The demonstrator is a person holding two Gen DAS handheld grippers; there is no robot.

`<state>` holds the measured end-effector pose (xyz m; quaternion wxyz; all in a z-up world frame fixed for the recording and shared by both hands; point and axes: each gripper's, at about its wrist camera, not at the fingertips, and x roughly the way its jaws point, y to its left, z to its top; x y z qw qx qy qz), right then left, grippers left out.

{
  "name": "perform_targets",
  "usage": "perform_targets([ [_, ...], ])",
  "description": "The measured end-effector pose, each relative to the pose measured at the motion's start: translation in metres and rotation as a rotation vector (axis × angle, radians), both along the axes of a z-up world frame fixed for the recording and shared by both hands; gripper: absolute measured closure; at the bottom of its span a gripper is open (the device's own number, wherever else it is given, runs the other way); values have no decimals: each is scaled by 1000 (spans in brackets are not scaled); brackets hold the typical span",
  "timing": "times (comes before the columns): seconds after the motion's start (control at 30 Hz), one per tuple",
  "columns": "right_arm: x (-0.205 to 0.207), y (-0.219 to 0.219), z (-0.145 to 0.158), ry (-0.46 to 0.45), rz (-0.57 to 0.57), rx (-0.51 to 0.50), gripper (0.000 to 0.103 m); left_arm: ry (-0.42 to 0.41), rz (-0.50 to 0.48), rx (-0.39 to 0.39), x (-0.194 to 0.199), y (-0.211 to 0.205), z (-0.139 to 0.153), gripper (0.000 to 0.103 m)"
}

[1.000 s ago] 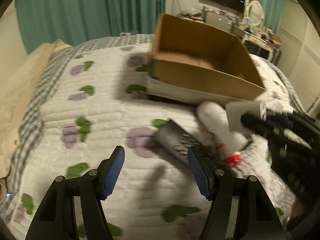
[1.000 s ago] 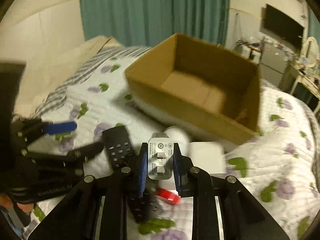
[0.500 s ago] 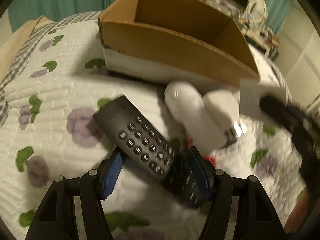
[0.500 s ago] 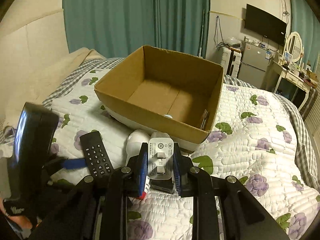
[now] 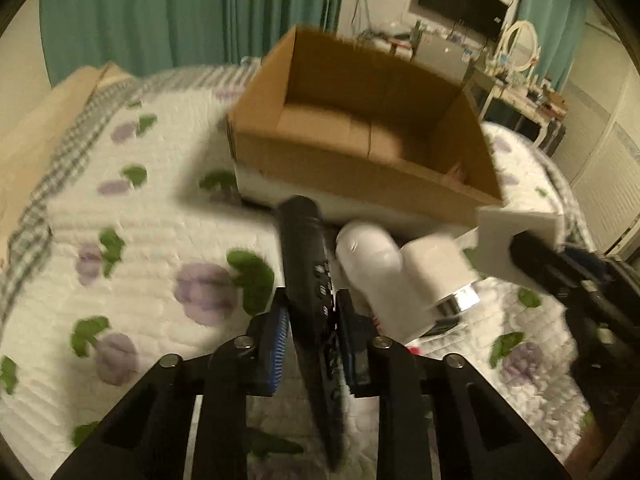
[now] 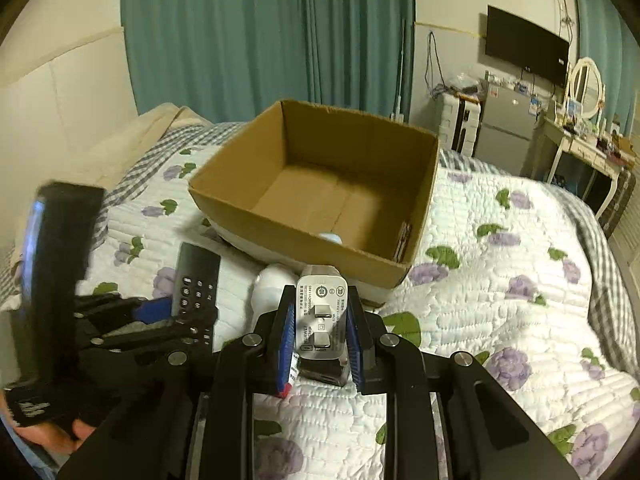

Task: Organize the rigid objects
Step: 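Carry the remote and the plug charger over the box with both tools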

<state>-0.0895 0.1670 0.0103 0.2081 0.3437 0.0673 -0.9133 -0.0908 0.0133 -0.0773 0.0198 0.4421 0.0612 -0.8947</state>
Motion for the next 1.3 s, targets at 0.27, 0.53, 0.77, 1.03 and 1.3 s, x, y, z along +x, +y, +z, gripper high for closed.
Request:
perform_targets([
  [0.27,-6,-7,56,101,13,-10,81,160,-64,-48,-7,6,79,83],
  [0.53,-49,-16,111,205,21,-32,81,233,-114,-87,-62,8,120,83],
  [0.77,-98,-17,93,189,0,-43,81,188,-149,-136,-121,21,98,83],
  [1.03,-132,-16,36,95,-15,-40,81,86,-154,-149,-158,22,48,83],
  [1.3,-147,-12,16,62,-17,-39,81,67,-118,-178,-167,19,28,39],
])
